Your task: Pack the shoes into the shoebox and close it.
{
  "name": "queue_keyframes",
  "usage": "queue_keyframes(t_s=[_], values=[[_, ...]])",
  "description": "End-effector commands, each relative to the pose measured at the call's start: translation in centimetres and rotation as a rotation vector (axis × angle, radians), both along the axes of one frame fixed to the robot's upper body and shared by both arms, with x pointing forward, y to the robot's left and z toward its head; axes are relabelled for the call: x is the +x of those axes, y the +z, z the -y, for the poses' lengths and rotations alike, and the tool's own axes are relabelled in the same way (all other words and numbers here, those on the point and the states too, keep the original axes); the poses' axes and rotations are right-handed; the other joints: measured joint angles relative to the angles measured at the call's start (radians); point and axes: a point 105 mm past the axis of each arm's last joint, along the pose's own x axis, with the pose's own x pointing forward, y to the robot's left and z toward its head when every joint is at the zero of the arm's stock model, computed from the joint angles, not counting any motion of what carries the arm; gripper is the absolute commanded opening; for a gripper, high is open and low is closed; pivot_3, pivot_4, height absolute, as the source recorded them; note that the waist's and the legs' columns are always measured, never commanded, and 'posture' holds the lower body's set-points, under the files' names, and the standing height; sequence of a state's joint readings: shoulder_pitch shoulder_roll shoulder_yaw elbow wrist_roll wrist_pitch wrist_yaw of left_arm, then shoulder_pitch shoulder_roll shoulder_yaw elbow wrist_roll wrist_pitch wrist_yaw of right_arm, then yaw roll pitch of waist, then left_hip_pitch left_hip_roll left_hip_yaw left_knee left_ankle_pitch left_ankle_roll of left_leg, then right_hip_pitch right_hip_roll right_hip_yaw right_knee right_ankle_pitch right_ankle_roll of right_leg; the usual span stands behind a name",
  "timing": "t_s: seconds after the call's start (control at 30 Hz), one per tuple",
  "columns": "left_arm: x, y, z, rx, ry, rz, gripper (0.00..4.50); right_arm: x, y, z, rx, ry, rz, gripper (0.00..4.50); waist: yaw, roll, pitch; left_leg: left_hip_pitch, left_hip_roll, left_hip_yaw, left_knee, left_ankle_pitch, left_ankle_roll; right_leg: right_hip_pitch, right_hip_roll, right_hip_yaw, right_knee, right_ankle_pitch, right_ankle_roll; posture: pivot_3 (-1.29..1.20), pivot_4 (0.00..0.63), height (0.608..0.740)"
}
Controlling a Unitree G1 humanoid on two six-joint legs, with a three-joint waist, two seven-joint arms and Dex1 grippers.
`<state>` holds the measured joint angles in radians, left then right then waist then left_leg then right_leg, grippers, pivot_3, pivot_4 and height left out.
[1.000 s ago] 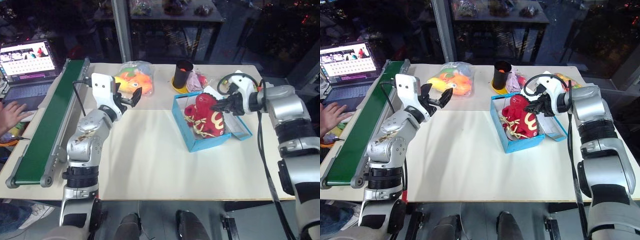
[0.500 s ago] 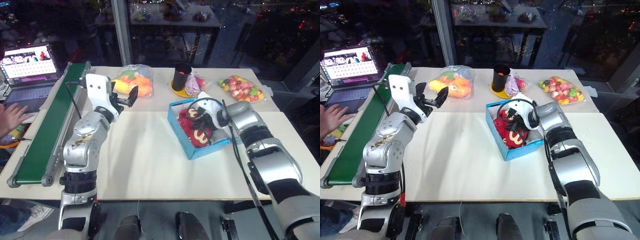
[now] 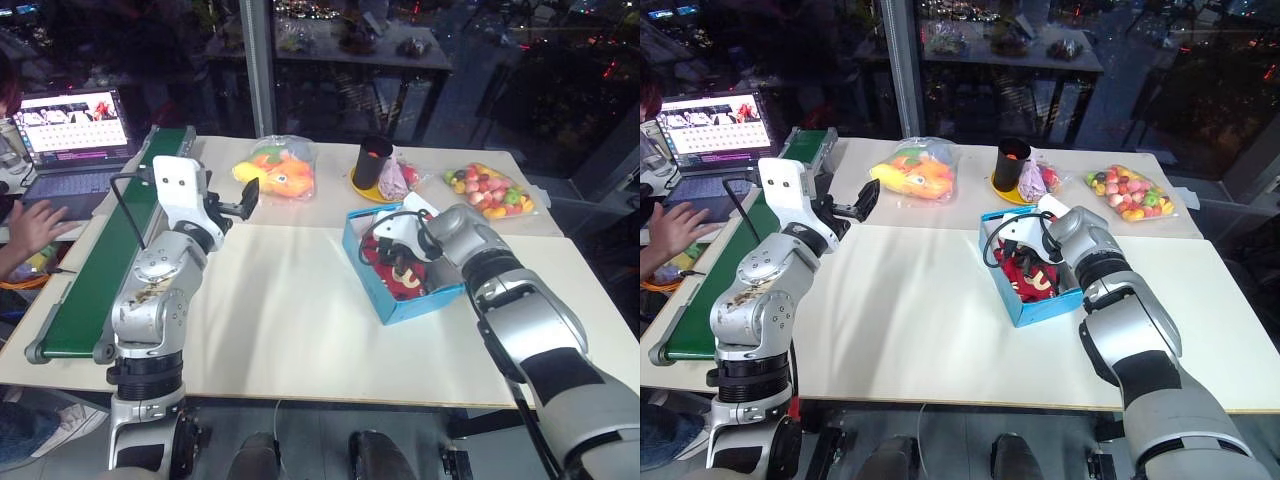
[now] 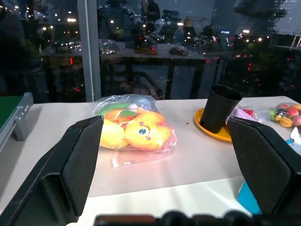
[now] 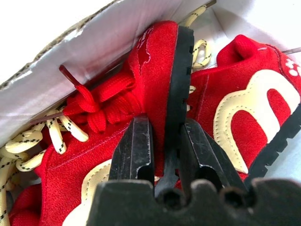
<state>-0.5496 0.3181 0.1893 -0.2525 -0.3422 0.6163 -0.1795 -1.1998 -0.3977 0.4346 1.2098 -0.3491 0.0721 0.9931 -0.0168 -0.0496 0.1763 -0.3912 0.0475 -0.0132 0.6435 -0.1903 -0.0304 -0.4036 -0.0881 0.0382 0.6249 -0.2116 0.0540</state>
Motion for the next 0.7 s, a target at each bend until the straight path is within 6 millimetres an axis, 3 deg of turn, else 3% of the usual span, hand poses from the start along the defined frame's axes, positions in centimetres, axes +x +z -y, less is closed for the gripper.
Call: queue_keyframes(t_s=[0.03, 0.23, 0.27, 0.43, 0.53, 0.6, 0.7], values=[[-0.6, 1.0, 1.1, 0.053, -0.06, 0.034, 4.5, -1.0, -2.0, -0.7, 0.106, -0.034, -0.106, 2.18, -0.006, 0.0, 0.0, 0.0, 0.0, 0.0, 0.0, 0.0, 0.0, -0.001, 0.0, 0.0, 0.001, 0.0, 0.0, 0.0, 0.15, 0.733], [-0.7, 0.0, 3.0, 0.149, -0.207, -0.019, 4.5, -0.1, 4.1, -2.8, 0.405, -0.055, -0.085, 4.31, -0.029, 0.003, 0.002, -0.001, 0.001, 0.0, -0.001, 0.0, 0.0, -0.002, 0.001, 0.001, 0.002, 0.0, -0.001, 0.0, 0.15, 0.733], [-0.7, -0.1, 3.2, 0.163, -0.228, -0.026, 4.5, 0.2, 5.3, -2.9, 0.441, -0.062, -0.052, 4.47, -0.032, 0.004, 0.003, -0.002, 0.001, 0.0, -0.001, 0.0, 0.0, -0.004, 0.001, 0.001, 0.002, 0.0, -0.001, 0.0, 0.15, 0.733], [-0.8, -1.4, 4.6, 0.319, -0.394, -0.07, 4.5, -0.2, 12.0, -2.7, 0.663, -0.111, 0.012, 4.47, -0.039, 0.009, 0.006, -0.017, 0.0, -0.001, -0.001, 0.001, -0.001, -0.023, 0.002, 0.004, 0.007, 0.005, -0.009, 0.0, 0.15, 0.733], [-0.9, -1.9, 6.0, 0.397, -0.523, -0.081, 4.5, -2.0, 15.5, -0.7, 0.743, -0.162, 0.084, 4.47, -0.029, 0.012, 0.008, -0.021, 0.0, -0.002, -0.001, 0.001, -0.001, -0.025, 0.002, 0.003, 0.006, 0.005, -0.009, 0.0, 0.15, 0.733], [-0.9, -2.0, 7.0, 0.434, -0.596, -0.081, 4.5, -3.5, 16.4, 0.7, 0.757, -0.206, 0.126, 4.47, -0.016, 0.012, 0.008, -0.024, 0.0, -0.002, -0.001, 0.001, 0.0, -0.026, 0.002, 0.001, 0.005, 0.004, -0.009, 0.0, 0.15, 0.733], [-1.4, -2.1, 8.3, 0.485, -0.711, -0.067, 4.5, -6.4, 15.6, 3.3, 0.75, -0.311, 0.146, 4.47, 0.003, 0.012, 0.008, -0.026, 0.0, -0.003, -0.001, 0.0, 0.001, -0.026, 0.002, 0.001, 0.002, 0.004, -0.008, 0.0, 0.15, 0.733]])
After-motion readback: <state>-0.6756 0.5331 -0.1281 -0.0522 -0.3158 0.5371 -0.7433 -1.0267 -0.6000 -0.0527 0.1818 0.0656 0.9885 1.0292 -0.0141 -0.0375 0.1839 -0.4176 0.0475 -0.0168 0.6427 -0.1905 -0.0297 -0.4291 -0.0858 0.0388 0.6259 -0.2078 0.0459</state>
